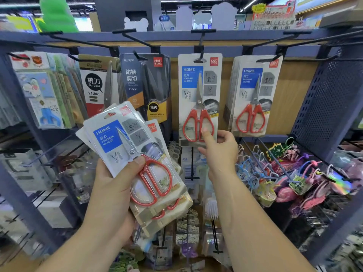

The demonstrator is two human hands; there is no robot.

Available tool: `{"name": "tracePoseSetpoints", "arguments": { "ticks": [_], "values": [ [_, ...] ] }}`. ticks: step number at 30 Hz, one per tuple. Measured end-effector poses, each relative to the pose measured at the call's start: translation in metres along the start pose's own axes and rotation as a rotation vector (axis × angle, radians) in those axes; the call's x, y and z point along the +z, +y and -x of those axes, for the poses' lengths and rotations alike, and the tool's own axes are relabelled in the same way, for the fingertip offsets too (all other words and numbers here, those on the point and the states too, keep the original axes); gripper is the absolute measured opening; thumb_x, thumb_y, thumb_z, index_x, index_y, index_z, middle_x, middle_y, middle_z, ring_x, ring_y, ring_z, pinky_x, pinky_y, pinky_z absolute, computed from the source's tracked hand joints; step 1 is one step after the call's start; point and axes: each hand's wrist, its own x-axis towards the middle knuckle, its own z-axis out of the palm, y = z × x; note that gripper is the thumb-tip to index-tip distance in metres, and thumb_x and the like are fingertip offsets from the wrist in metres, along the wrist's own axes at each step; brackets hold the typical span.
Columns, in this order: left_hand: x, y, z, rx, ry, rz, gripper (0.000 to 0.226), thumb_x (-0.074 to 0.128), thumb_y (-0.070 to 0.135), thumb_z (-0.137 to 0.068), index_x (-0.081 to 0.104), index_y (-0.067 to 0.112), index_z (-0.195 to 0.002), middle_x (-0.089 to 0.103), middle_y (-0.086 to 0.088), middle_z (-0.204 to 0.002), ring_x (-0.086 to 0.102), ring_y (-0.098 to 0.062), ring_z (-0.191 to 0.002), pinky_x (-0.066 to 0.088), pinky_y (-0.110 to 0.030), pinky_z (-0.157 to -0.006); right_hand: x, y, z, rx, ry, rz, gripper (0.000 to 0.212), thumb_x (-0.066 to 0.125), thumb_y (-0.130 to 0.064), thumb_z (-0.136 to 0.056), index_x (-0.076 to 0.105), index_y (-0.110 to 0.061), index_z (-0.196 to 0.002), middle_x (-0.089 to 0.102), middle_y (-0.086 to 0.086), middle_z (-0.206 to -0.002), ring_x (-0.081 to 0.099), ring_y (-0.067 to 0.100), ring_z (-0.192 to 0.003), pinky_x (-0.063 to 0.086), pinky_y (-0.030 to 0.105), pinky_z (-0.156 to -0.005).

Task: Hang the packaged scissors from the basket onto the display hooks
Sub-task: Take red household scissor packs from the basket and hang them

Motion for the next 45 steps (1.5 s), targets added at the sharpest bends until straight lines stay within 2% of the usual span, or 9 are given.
{"name": "tracePoseSetpoints", "arguments": {
  "ticks": [6,9,12,17,23,31,39,42,45],
  "values": [
    [0.005,-0.005,0.001,0.001,-0.006,0.034,0.058,0.071,0.011,-0.078,0.062,0.028,-0.133,0.077,0.0,-0.123,0.077,-0.025,-0.106,0.066,-0.043,-0.079,-0.021,-0.009,0.031,-0.242,0.095,0.215,0.036,0.08,-0.045,-0.087,0.06,-0.029,-0.112,0.063,-0.003,-0.113,0.062,0.011,-0.101,0.054,0.037,-0.091],
    [0.011,-0.01,-0.001,-0.003,0.005,0.043,0.057,0.072,0.011,-0.076,0.062,0.025,-0.131,0.078,-0.002,-0.121,0.077,-0.026,-0.104,0.066,-0.044,-0.078,-0.032,-0.026,0.072,-0.255,-0.266,0.092,0.03,0.082,-0.046,-0.082,0.068,-0.032,-0.105,0.071,-0.01,-0.103,0.066,0.006,-0.099,0.054,0.034,-0.09],
    [0.02,-0.015,-0.001,-0.004,0.002,0.049,0.058,0.072,0.011,-0.075,0.062,0.022,-0.131,0.079,-0.004,-0.117,0.078,-0.026,-0.101,0.066,-0.042,-0.078,-0.036,-0.023,0.101,-0.205,-0.566,0.215,0.062,0.086,-0.058,-0.058,0.068,-0.037,-0.114,0.068,-0.013,-0.117,0.065,0.004,-0.112,0.054,0.033,-0.097],
    [0.036,-0.029,0.005,-0.068,-0.041,0.056,0.057,0.076,0.015,-0.075,0.063,0.024,-0.13,0.078,-0.006,-0.12,0.078,-0.029,-0.103,0.065,-0.047,-0.079,-0.043,-0.008,0.114,-0.202,-0.41,0.103,0.053,0.086,-0.047,-0.064,0.071,-0.036,-0.113,0.067,-0.007,-0.12,0.068,0.015,-0.112,0.057,0.048,-0.097],
    [0.047,-0.041,0.015,-0.105,-0.158,0.082,0.074,0.077,0.01,-0.075,0.054,0.02,-0.145,0.073,-0.006,-0.133,0.071,-0.031,-0.121,0.053,-0.055,-0.104,-0.062,-0.014,0.109,-0.115,-0.27,-0.126,0.033,0.085,-0.043,-0.074,0.075,-0.03,-0.103,0.078,0.007,-0.098,0.075,0.035,-0.093,0.06,0.06,-0.087],
    [0.058,-0.055,0.022,-0.055,-0.222,-0.036,0.064,0.074,0.002,-0.076,0.059,0.013,-0.138,0.076,-0.009,-0.126,0.073,-0.03,-0.116,0.061,-0.047,-0.095,-0.077,-0.018,0.1,0.051,-0.167,-0.433,0.031,0.076,-0.026,-0.083,0.068,-0.01,-0.108,0.077,0.016,-0.099,0.074,0.029,-0.087,0.062,0.045,-0.079],
    [0.057,-0.054,0.009,0.016,-0.229,-0.19,0.069,0.077,0.003,-0.073,0.056,0.016,-0.138,0.076,-0.007,-0.126,0.073,-0.032,-0.116,0.06,-0.053,-0.094,-0.115,-0.024,0.082,-0.062,-0.304,-0.114,0.023,0.082,-0.028,-0.075,0.076,-0.019,-0.095,0.079,0.011,-0.095,0.076,0.032,-0.088,0.062,0.046,-0.08],
    [0.059,-0.051,0.005,0.039,-0.263,-0.225,0.076,0.083,-0.001,-0.071,0.055,0.016,-0.139,0.075,-0.006,-0.126,0.073,-0.031,-0.115,0.062,-0.051,-0.09,-0.13,-0.029,0.074,-0.06,-0.363,-0.082,0.026,0.083,-0.028,-0.076,0.072,-0.016,-0.097,0.077,0.006,-0.088,0.069,0.022,-0.071,0.056,0.029,-0.058],
    [0.064,-0.048,0.002,0.057,-0.268,-0.235,0.072,0.079,0.002,-0.07,0.056,0.019,-0.137,0.077,-0.003,-0.122,0.075,-0.026,-0.109,0.065,-0.039,-0.082,-0.134,-0.032,0.063,-0.096,-0.311,-0.175,0.027,0.081,-0.027,-0.081,0.066,-0.015,-0.1,0.072,0.008,-0.086,0.064,0.017,-0.066,0.05,0.027,-0.049]
  ]
}}
